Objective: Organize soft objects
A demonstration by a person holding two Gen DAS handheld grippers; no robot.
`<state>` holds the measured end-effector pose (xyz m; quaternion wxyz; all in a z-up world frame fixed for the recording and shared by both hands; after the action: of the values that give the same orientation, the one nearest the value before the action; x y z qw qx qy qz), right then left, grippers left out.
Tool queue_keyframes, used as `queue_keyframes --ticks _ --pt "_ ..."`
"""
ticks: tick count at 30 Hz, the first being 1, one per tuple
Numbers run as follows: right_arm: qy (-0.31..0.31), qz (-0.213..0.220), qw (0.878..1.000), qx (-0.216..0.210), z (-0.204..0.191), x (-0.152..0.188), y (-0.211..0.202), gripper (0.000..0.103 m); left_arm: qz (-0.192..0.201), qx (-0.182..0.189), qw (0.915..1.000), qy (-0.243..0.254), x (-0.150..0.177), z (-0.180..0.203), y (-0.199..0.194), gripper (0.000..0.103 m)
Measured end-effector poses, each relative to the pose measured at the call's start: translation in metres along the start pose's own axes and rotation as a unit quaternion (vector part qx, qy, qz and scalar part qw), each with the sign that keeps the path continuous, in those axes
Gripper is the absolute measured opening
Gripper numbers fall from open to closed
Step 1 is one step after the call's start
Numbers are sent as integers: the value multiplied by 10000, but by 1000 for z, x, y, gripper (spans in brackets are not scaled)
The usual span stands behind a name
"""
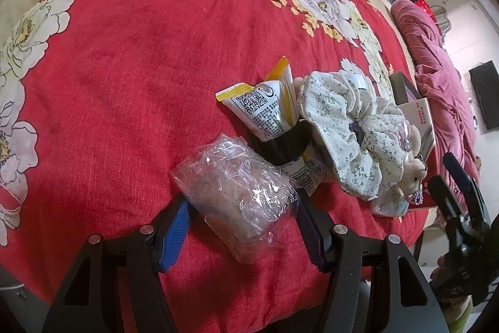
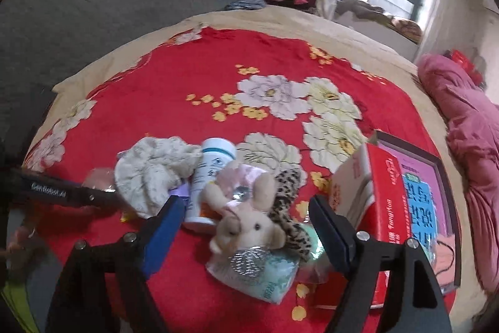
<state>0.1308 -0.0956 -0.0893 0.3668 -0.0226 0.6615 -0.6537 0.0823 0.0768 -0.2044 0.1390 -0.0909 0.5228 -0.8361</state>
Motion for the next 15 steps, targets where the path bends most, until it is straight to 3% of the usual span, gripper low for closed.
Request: queue_keyframes --ticks 4,7,10,12,15 --pt "-343 -271 9982 403 -7 1 18 82 -1 62 10000 -14 0 -1 0 65" --pt "-707 -444 9918 970 -11 4 31 80 -9 85 10000 -15 0 -1 1 65" --pt "-964 -584 9843 1358 -13 8 42 67 -10 58 10000 -13 -1 -2 2 65" --pt "-1004 -612 9834 1380 -13 10 45 47 -13 8 10000 -6 -2 -1 3 65" --pt "-851 -548 9881 1154 -9 11 42 43 -16 -40 10000 -32 -3 -1 4 65"
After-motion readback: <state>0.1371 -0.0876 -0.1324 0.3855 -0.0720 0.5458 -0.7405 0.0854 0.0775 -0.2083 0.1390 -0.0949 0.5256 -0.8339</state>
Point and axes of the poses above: each gripper's, at about its wrist camera, not at the fingertips, and y roughly the way its jaws point, z to its right, x to its underside, the point moved 9 cm from there along y, roughly the way its jaws point, and after that the axes turned 12 degrees about -z, right-handed, at the moved point
